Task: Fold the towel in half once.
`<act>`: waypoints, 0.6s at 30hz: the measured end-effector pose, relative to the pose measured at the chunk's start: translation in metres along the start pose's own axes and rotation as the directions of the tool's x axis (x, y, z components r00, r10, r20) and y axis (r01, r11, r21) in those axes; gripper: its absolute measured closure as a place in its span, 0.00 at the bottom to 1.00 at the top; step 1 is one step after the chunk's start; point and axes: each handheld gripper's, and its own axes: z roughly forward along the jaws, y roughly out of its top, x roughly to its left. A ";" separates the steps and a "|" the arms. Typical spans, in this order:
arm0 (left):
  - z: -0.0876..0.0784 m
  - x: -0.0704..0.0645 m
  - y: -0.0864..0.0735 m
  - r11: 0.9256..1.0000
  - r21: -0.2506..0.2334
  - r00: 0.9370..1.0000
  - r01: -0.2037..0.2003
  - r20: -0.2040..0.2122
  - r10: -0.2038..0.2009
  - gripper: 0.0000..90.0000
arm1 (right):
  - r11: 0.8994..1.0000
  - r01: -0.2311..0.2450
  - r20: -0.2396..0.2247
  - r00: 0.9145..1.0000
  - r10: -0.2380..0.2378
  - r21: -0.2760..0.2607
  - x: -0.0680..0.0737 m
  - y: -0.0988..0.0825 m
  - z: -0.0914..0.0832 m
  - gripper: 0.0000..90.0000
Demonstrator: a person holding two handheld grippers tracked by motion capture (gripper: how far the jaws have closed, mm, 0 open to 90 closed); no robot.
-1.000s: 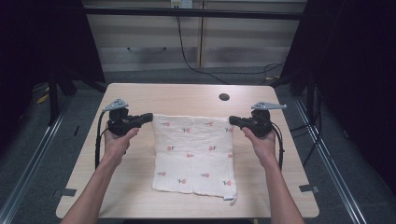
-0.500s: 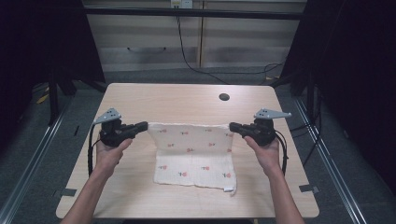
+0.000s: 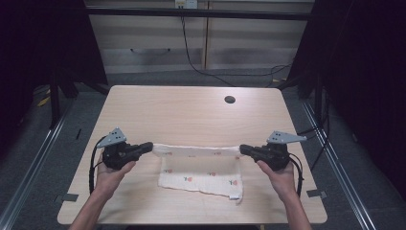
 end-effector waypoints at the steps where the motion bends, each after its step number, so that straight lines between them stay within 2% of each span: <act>1: -0.001 -0.001 -0.002 1.000 0.005 1.000 -0.006 -0.004 0.006 0.98 | 1.000 0.000 0.000 1.000 0.000 0.000 0.000 0.000 0.000 0.97; 5: 0.000 -0.003 -0.011 1.000 0.026 1.000 -0.002 -0.003 0.002 0.98 | 1.000 0.002 0.008 1.000 -0.002 0.031 0.005 -0.012 0.000 0.97; 6: 0.002 -0.007 -0.016 0.998 0.059 1.000 -0.016 0.004 0.015 0.98 | 0.999 -0.003 0.006 1.000 0.003 0.040 0.006 -0.016 0.001 0.97; 7: 0.002 -0.007 -0.016 0.998 0.059 1.000 -0.016 0.004 0.015 0.98 | 0.999 -0.003 0.006 1.000 0.003 0.040 0.006 -0.016 0.001 0.97; 8: 0.001 -0.011 -0.020 0.994 0.095 0.999 -0.044 0.011 0.043 0.98 | 0.999 -0.010 0.007 1.000 0.010 0.053 0.006 -0.023 0.001 0.97; 9: 0.001 -0.011 -0.020 0.994 0.095 0.999 -0.044 0.011 0.043 0.98 | 0.999 -0.010 0.007 1.000 0.010 0.053 0.006 -0.023 0.001 0.97; 10: 0.001 -0.015 -0.023 0.991 0.121 0.998 -0.065 0.011 0.064 0.98 | 0.997 -0.026 0.012 1.000 0.026 0.070 0.007 -0.031 0.004 0.97; 11: 0.001 -0.015 -0.024 0.990 0.124 0.998 -0.067 0.015 0.065 0.98 | 0.995 -0.042 0.014 0.999 0.041 0.087 0.008 -0.037 0.006 0.97; 15: 0.001 -0.016 -0.034 0.987 0.146 0.998 -0.063 0.020 0.061 0.98 | 0.993 -0.047 0.013 0.999 0.046 0.112 0.012 -0.049 0.011 0.97; 16: 0.002 -0.017 -0.037 0.987 0.149 0.998 -0.053 0.028 0.049 0.98 | 0.992 -0.042 0.015 0.999 0.041 0.116 0.012 -0.049 0.010 0.97; 18: 0.003 -0.021 -0.043 0.985 0.163 0.998 -0.062 0.034 0.058 0.98 | 0.993 -0.052 0.018 0.999 0.051 0.105 0.013 -0.052 0.007 0.97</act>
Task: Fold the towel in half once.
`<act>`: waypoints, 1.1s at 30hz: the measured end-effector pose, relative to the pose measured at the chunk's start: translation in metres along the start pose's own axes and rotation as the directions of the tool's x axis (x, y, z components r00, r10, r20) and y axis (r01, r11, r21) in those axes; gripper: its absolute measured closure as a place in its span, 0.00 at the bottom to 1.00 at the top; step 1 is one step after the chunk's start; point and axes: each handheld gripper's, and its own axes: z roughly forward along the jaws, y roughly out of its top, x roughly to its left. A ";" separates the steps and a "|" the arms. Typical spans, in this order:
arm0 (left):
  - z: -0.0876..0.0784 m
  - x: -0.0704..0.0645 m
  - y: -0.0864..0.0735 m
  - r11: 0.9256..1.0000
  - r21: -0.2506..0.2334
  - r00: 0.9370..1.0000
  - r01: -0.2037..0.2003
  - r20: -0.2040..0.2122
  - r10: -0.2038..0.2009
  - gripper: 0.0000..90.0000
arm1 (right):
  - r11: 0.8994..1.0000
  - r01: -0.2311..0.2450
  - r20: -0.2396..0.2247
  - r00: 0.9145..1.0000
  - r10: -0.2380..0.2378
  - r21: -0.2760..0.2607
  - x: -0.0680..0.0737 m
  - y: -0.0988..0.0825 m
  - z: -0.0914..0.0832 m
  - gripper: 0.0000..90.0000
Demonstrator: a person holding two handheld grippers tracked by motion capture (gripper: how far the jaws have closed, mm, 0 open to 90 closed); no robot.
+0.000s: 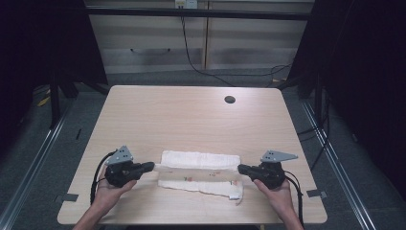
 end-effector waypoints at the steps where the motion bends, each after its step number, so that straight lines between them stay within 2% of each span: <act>1: 0.001 -0.002 -0.003 1.000 0.004 1.000 0.004 0.001 -0.004 0.98 | 1.000 -0.005 0.000 1.000 0.005 -0.003 0.000 -0.002 -0.001 0.97; 2: 0.001 -0.002 -0.003 1.000 0.004 1.000 0.004 0.001 -0.004 0.98 | 1.000 -0.005 0.003 1.000 0.005 0.002 0.001 -0.005 -0.003 0.96; 4: 0.006 -0.008 -0.009 0.999 0.039 1.000 -0.015 0.009 0.014 0.98 | 1.000 -0.011 0.010 1.000 0.011 0.008 0.002 -0.010 -0.004 0.96; 9: 0.012 -0.011 -0.018 0.996 0.084 1.000 -0.020 0.009 0.019 0.98 | 0.999 -0.022 0.014 1.000 0.022 0.037 0.004 -0.017 -0.004 0.95; 12: 0.014 -0.012 -0.020 0.996 0.086 1.000 -0.015 0.016 0.014 0.96 | 0.998 -0.013 0.009 1.000 0.013 0.067 0.008 -0.022 -0.002 0.93; 15: 0.016 -0.013 -0.023 0.994 0.108 1.000 -0.012 0.017 0.010 0.93 | 0.998 -0.021 0.002 1.000 0.020 0.065 0.011 -0.024 -0.004 0.90; 20: 0.011 -0.011 -0.022 0.997 0.083 1.000 0.005 0.015 -0.006 0.85 | 0.998 -0.027 -0.002 1.000 0.027 0.054 0.018 -0.026 -0.008 0.86; 21: 0.008 -0.009 -0.020 0.998 0.060 1.000 0.019 0.017 -0.021 0.84 | 0.998 -0.022 0.003 1.000 0.022 0.055 0.019 -0.026 -0.009 0.85; 23: 0.007 -0.008 -0.018 0.998 0.050 1.000 0.024 0.014 -0.025 0.81 | 0.998 -0.028 0.006 1.000 0.028 0.048 0.019 -0.025 -0.009 0.82; 25: 0.005 -0.002 -0.014 0.998 0.016 0.999 0.053 -0.010 -0.053 0.79 | 0.999 -0.034 0.020 0.999 0.034 0.022 0.016 -0.021 -0.011 0.78; 27: 0.011 0.000 -0.011 0.998 0.043 0.998 0.053 -0.045 -0.051 0.77 | 0.999 -0.032 0.040 0.999 0.032 0.009 0.013 -0.016 -0.010 0.75; 29: 0.021 0.002 -0.009 0.997 0.062 0.998 0.046 -0.042 -0.044 0.78 | 0.999 -0.035 0.058 0.998 0.034 0.004 0.008 -0.010 -0.006 0.76; 32: 0.037 0.000 -0.003 0.996 0.090 1.000 0.028 -0.016 -0.027 0.80 | 0.999 -0.033 0.076 0.997 0.032 0.002 -0.004 -0.001 0.004 0.79; 33: 0.037 0.000 -0.003 0.996 0.090 1.000 0.028 -0.016 -0.027 0.79 | 0.999 -0.033 0.076 0.997 0.032 0.002 -0.004 -0.001 0.004 0.79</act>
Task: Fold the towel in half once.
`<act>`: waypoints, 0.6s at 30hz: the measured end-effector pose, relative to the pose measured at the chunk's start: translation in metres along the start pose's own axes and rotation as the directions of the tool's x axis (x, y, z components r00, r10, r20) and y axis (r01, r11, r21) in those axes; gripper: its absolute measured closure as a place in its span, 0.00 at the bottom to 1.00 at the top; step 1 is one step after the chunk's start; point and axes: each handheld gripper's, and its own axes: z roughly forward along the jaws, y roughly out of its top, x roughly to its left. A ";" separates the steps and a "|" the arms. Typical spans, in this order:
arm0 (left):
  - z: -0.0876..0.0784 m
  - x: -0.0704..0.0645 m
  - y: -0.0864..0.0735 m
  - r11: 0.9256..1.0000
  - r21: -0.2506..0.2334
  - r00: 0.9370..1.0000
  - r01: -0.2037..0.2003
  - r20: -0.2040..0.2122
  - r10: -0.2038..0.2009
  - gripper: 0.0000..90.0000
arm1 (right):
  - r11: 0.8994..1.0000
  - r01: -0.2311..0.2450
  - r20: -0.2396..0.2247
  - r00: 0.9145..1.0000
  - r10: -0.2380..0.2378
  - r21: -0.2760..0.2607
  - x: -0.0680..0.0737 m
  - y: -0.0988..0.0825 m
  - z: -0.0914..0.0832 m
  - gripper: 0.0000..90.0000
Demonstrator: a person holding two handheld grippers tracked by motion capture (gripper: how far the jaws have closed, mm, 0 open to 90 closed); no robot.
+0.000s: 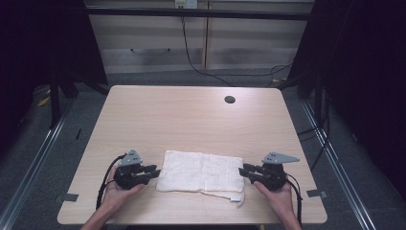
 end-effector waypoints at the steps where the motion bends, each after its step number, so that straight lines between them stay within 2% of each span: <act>1: 0.004 -0.001 0.002 1.000 0.010 1.000 -0.006 0.007 0.006 0.78 | 1.000 -0.002 0.008 1.000 0.002 0.008 -0.007 0.005 0.007 0.79; 2: 0.009 -0.002 0.004 1.000 0.021 1.000 -0.010 -0.002 0.010 0.78 | 1.000 -0.002 0.008 1.000 0.002 0.008 -0.007 0.005 0.007 0.79; 3: 0.016 -0.002 0.008 1.000 0.018 1.000 -0.009 -0.004 0.009 0.77 | 1.000 0.008 0.033 0.999 -0.008 0.018 -0.013 0.009 0.014 0.78; 4: 0.018 -0.001 0.009 1.000 0.013 1.000 0.004 0.000 -0.004 0.77 | 1.000 0.000 0.036 0.999 -0.001 0.017 -0.016 0.011 0.018 0.78; 7: 0.022 -0.003 0.008 0.999 0.037 1.000 -0.016 0.008 0.015 0.79 | 1.000 -0.005 0.041 0.999 0.004 0.031 -0.025 0.016 0.028 0.78; 8: 0.023 -0.004 0.006 0.999 0.044 0.999 -0.033 0.010 0.032 0.79 | 0.999 -0.007 0.038 0.999 0.006 0.034 -0.027 0.016 0.030 0.78; 11: 0.022 -0.006 0.003 0.999 0.034 0.999 -0.036 0.005 0.036 0.79 | 0.999 -0.009 0.049 0.999 0.006 0.045 -0.031 0.018 0.035 0.78; 12: 0.022 -0.006 0.003 0.999 0.037 0.999 -0.033 0.016 0.033 0.80 | 0.999 -0.015 0.038 0.999 0.014 0.044 -0.033 0.019 0.037 0.77; 14: 0.020 -0.004 0.001 0.999 0.035 0.999 -0.034 0.028 0.033 0.81 | 0.999 -0.021 0.050 0.999 0.018 0.050 -0.036 0.019 0.043 0.76; 18: 0.019 -0.005 0.001 0.998 0.045 0.999 -0.036 0.017 0.036 0.83 | 0.997 -0.034 0.048 0.998 0.031 0.073 -0.043 0.017 0.049 0.76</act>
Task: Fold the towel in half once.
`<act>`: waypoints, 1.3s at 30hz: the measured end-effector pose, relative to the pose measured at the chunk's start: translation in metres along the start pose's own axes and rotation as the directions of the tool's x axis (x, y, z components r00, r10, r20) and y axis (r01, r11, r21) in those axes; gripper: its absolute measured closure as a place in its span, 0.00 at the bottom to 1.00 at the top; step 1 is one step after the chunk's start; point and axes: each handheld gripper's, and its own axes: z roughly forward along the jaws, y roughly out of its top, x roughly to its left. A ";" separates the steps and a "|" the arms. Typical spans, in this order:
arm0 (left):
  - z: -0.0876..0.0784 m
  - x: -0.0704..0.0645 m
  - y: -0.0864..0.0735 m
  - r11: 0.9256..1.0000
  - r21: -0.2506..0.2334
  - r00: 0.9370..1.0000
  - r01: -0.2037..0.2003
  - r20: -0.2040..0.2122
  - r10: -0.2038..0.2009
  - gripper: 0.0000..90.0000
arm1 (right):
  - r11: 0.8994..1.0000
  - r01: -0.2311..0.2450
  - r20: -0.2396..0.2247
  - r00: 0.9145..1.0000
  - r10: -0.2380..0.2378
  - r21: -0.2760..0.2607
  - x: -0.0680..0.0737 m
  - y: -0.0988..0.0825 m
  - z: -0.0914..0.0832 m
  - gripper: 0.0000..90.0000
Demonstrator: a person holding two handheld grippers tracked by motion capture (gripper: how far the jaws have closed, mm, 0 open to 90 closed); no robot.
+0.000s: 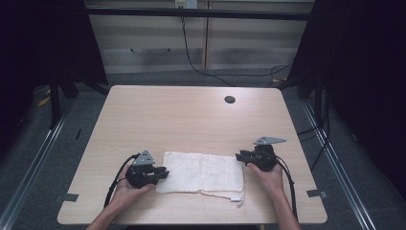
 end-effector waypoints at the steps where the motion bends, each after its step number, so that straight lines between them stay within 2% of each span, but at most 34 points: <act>1: 0.000 0.000 0.000 1.000 0.000 1.000 0.000 0.000 0.000 0.83 | 1.000 0.000 0.000 1.000 0.000 0.000 0.000 0.000 0.000 0.76; 3: 0.000 0.000 0.000 1.000 0.000 1.000 0.009 0.003 -0.009 0.83 | 1.000 -0.030 -0.022 0.999 0.030 -0.006 -0.004 0.002 0.004 0.76; 7: 0.000 -0.001 -0.001 1.000 -0.004 1.000 0.012 0.002 -0.012 0.83 | 1.000 -0.017 -0.044 0.999 0.018 0.021 0.000 0.005 0.008 0.76; 9: -0.001 -0.001 -0.002 1.000 -0.008 1.000 0.014 0.002 -0.014 0.83 | 0.999 -0.012 -0.038 0.999 0.013 0.035 0.001 0.003 0.009 0.76; 14: -0.003 0.000 -0.003 0.999 -0.004 0.999 0.038 0.018 -0.038 0.83 | 0.999 -0.001 -0.051 0.999 0.004 0.049 0.004 0.000 0.014 0.75; 20: -0.008 0.001 -0.002 0.999 0.010 0.998 0.035 0.043 -0.035 0.83 | 0.998 0.020 -0.057 0.998 -0.017 0.053 0.008 -0.001 0.014 0.88; 22: -0.011 0.007 0.002 0.999 -0.015 0.999 0.046 0.028 -0.046 0.82 | 0.998 0.033 -0.069 0.997 -0.029 0.056 0.008 -0.002 0.015 0.94; 25: -0.014 0.021 0.010 0.995 -0.055 0.997 0.082 0.006 -0.081 0.79 | 0.998 0.027 -0.072 0.997 -0.023 0.056 0.009 -0.001 0.016 0.97; 26: -0.014 0.021 0.010 0.995 -0.055 0.997 0.082 0.006 -0.081 0.77 | 0.998 0.029 -0.072 0.997 -0.025 0.056 0.009 -0.001 0.016 0.97; 27: -0.015 0.030 0.014 0.989 -0.083 0.993 0.119 0.014 -0.118 0.76 | 0.998 0.032 -0.073 0.997 -0.028 0.057 0.008 0.000 0.017 0.97; 28: -0.012 0.034 0.016 0.988 -0.076 0.991 0.131 0.015 -0.130 0.75 | 0.998 0.031 -0.074 0.997 -0.027 0.058 0.008 0.000 0.017 0.97; 30: -0.010 0.038 0.018 0.990 -0.065 0.992 0.129 0.008 -0.129 0.73 | 0.998 0.034 -0.074 0.997 -0.030 0.058 0.008 0.001 0.017 0.97; 31: -0.008 0.041 0.019 0.987 -0.081 0.990 0.140 -0.004 -0.141 0.72 | 0.998 0.031 -0.074 0.997 -0.026 0.057 0.008 0.001 0.018 0.97; 32: -0.002 0.047 0.022 0.985 -0.071 0.988 0.155 -0.007 -0.155 0.70 | 0.998 0.032 -0.075 0.997 -0.028 0.056 0.008 0.001 0.018 0.97; 33: -0.002 0.047 0.022 0.985 -0.071 0.988 0.155 -0.007 -0.155 0.70 | 0.998 0.032 -0.075 0.997 -0.028 0.056 0.008 0.001 0.018 0.97; 34: 0.003 0.050 0.024 0.987 -0.065 0.989 0.145 -0.032 -0.148 0.69 | 0.998 0.025 -0.076 0.997 -0.021 0.056 0.007 0.001 0.018 0.97; 37: 0.009 0.053 0.025 0.987 -0.076 0.988 0.143 -0.045 -0.146 0.66 | 0.998 0.026 -0.078 0.997 -0.022 0.055 0.007 0.001 0.019 0.97; 38: 0.016 0.056 0.025 0.990 -0.044 0.989 0.137 -0.057 -0.140 0.62 | 0.998 0.028 -0.078 0.997 -0.024 0.055 0.006 0.001 0.019 0.97; 39: 0.019 0.057 0.026 0.992 -0.032 0.990 0.124 -0.061 -0.126 0.60 | 0.998 0.029 -0.076 0.997 -0.025 0.054 0.007 0.001 0.019 0.97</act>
